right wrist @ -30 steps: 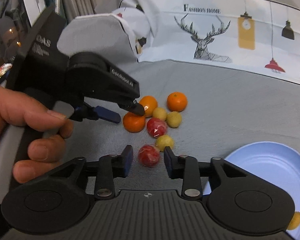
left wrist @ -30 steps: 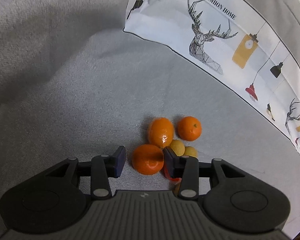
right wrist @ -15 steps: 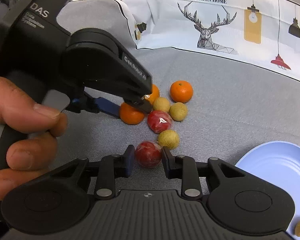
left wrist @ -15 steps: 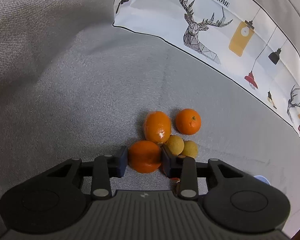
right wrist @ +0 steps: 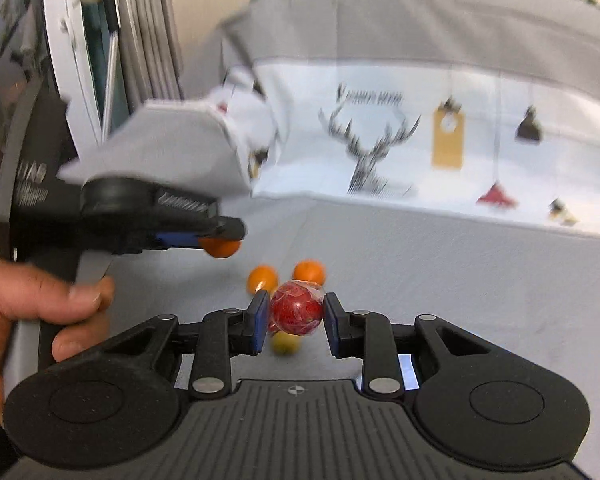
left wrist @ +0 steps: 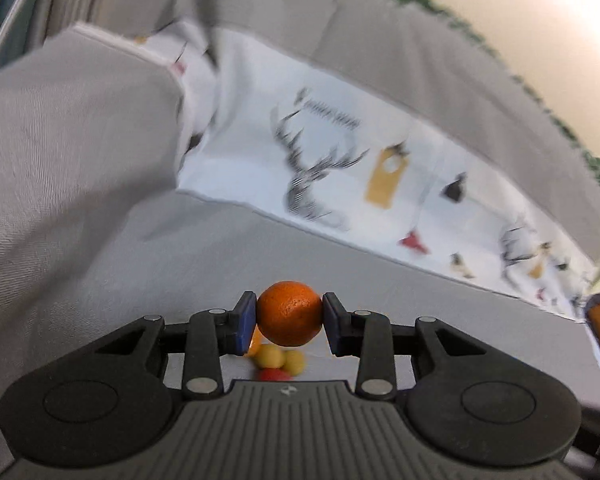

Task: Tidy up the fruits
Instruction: 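Grasp a mandarin with the left tool while the right tool grasps a bagged red apple, then carry the mandarin and red apple over the plate and release both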

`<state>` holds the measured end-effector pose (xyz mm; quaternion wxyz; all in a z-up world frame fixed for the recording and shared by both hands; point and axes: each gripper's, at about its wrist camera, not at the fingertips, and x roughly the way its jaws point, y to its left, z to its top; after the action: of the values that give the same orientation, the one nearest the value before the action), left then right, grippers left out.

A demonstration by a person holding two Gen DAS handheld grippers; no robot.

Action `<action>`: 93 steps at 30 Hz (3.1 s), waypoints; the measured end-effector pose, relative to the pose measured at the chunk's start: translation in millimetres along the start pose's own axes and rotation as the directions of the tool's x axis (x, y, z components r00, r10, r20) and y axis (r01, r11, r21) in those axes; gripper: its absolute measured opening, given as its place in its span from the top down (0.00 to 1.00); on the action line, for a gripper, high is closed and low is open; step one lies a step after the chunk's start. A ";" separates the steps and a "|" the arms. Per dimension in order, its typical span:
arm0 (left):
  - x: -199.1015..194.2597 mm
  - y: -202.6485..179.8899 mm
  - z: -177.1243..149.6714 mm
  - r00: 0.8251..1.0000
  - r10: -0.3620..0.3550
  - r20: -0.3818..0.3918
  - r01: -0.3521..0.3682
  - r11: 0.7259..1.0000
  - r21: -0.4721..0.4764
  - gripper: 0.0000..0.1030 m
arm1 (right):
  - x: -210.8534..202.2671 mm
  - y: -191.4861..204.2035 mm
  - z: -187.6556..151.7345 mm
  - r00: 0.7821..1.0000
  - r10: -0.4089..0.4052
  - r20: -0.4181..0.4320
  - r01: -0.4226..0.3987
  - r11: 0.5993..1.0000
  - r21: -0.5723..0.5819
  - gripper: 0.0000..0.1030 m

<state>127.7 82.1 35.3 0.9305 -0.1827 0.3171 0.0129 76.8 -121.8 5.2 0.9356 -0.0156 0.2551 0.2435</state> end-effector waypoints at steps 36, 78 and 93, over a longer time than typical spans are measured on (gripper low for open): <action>7.1 -98.1 -71.7 0.979 -0.163 -0.126 0.199 0.905 0.377 0.62 | -24.8 -105.9 -56.1 0.955 -0.291 -0.049 0.295 0.930 0.218 0.71; 33.8 -128.5 -116.7 0.962 -0.134 -0.238 0.241 0.826 0.509 0.62 | -16.1 -102.4 -61.8 0.959 -0.269 -0.090 0.282 0.941 0.189 0.71; 34.7 -132.8 -121.7 0.961 -0.140 -0.240 0.249 0.816 0.521 0.62 | -11.4 -101.1 -61.9 0.959 -0.262 -0.107 0.277 0.947 0.160 0.70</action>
<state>102.7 -87.4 -30.4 0.9053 0.0582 0.3748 -0.1912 86.0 -225.5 -52.7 0.9462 0.0211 0.3102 0.0893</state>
